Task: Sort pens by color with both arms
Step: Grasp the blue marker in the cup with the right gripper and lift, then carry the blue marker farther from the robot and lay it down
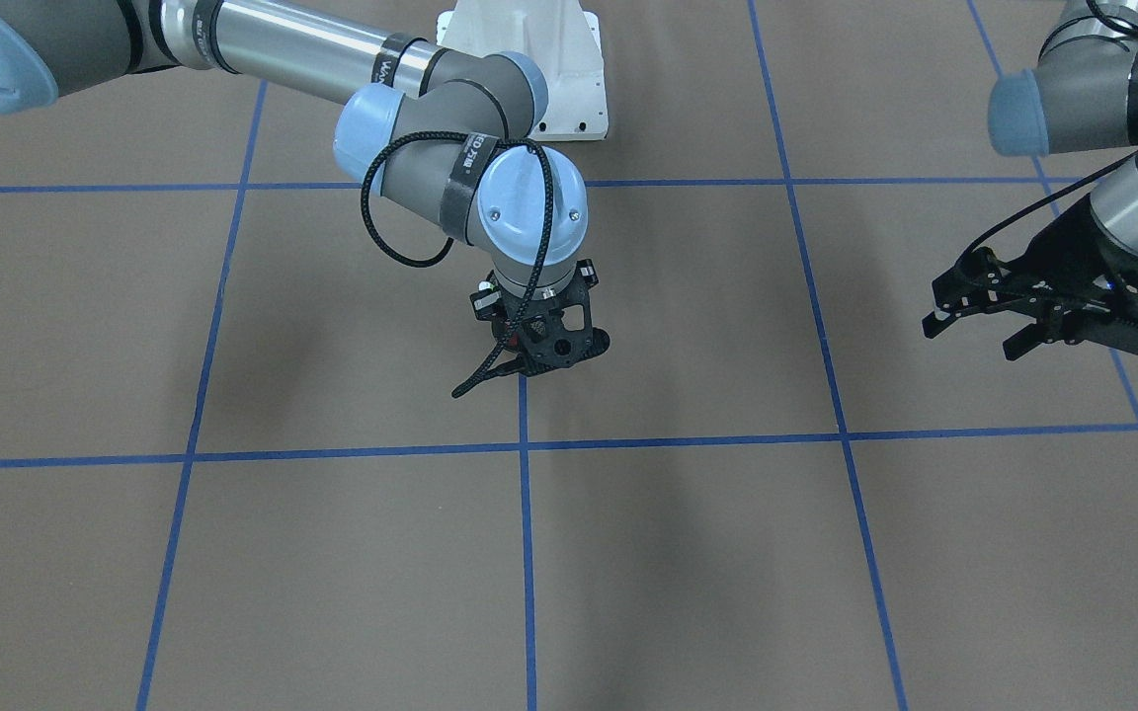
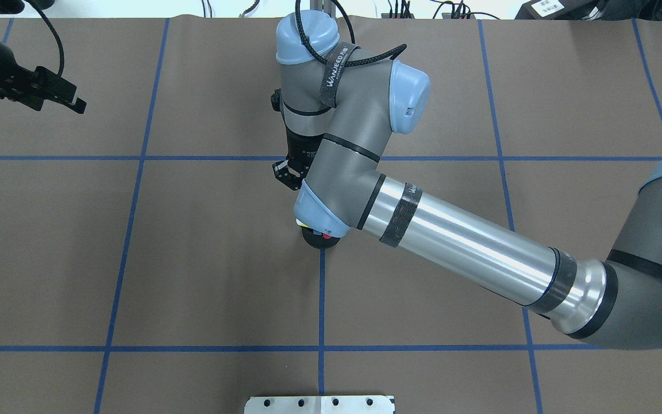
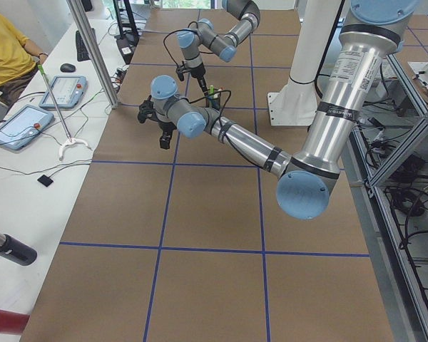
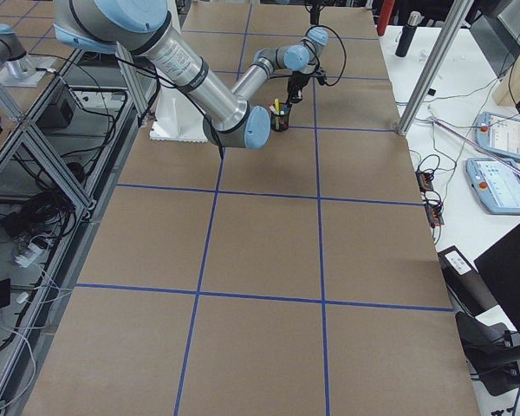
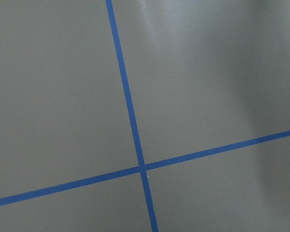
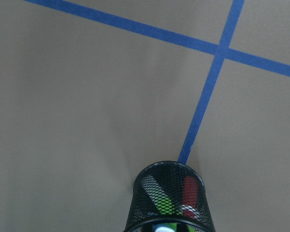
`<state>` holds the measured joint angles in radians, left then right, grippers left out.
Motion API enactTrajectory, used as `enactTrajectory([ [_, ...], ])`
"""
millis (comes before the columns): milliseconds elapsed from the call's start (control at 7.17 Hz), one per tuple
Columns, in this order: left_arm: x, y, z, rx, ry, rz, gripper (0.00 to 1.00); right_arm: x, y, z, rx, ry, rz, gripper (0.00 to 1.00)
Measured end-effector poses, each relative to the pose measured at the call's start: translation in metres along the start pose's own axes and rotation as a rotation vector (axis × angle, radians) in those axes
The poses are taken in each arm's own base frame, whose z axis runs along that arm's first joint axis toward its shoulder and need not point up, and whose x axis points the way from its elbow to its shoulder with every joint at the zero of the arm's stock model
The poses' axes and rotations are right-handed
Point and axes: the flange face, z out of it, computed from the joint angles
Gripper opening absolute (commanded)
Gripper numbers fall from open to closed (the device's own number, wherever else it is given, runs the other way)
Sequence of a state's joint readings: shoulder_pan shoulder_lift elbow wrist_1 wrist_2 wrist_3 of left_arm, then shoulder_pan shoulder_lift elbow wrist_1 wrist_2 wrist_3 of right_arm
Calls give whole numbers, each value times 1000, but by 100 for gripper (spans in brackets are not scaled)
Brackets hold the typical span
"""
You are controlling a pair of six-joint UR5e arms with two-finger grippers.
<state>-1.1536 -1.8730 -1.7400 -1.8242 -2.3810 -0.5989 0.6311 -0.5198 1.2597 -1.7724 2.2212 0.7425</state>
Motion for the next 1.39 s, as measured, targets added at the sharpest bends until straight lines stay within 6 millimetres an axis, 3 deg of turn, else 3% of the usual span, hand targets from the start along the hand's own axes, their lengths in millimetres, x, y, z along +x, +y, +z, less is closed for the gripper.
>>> enactTrajectory([
  [279, 0, 0, 0, 0, 1, 0, 100, -3, 6, -23, 34, -16, -11, 0],
  [836, 3, 0, -2, 3, 4, 1, 100, 2, 40, -132, 187, -56, 15, 0],
  [976, 4, 0, -3, 4, 6, 1, 100, 2, 47, -151, 253, -43, 50, 0],
  [1394, 5, 0, -4, 5, 8, 1, 100, 25, 37, -173, 466, 107, 122, 0],
])
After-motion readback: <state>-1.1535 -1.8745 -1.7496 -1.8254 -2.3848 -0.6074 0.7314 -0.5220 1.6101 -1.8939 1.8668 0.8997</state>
